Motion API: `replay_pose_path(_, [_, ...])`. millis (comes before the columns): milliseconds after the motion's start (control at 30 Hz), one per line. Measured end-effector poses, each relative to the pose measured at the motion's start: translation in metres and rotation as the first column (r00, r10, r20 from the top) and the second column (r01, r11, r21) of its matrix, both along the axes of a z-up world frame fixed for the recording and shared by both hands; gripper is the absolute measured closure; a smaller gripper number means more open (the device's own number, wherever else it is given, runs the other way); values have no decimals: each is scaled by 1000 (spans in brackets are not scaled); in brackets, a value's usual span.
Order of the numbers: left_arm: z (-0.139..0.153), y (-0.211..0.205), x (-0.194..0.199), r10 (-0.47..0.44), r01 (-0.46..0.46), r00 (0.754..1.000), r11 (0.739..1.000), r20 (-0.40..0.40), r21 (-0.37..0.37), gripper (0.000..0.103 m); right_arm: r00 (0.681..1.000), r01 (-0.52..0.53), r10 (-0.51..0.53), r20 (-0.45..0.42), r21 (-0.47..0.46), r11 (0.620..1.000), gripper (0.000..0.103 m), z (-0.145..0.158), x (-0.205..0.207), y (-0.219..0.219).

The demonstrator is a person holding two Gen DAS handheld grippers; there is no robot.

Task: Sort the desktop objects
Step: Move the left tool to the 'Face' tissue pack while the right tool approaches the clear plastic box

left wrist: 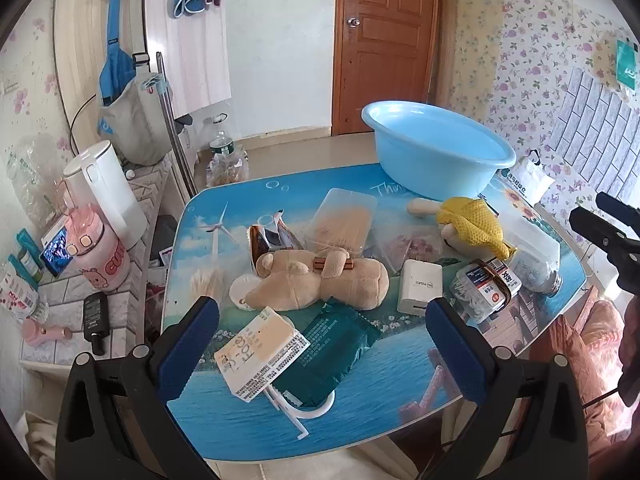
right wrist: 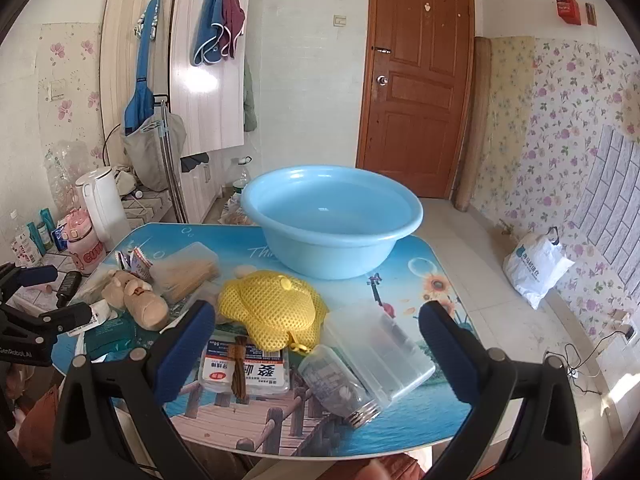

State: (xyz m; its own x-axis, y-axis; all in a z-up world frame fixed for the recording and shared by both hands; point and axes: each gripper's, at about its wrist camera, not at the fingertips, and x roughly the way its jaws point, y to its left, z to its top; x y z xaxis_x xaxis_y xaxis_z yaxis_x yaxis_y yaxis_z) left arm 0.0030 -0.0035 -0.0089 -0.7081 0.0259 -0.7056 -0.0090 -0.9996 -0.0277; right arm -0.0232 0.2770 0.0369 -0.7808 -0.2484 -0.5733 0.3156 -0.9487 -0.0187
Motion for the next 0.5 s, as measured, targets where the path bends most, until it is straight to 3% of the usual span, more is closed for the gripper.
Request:
replay_pose_path(267, [-5,2,2,-14,14,1000,999,7,-31,0,992,51,-51,114,5,999,0,-22,-16,13])
replay_pose_path(400, [-16,-10,7,-17,16,999,1000,32,26,0,983,79,-77,168,-6,997,0,-35,-20,22])
replay_pose_path(500, [-25,-15,13,-20,21,999,1000,43,-7,0,978,90,-87,187,-7,996,0,-40,-22,28])
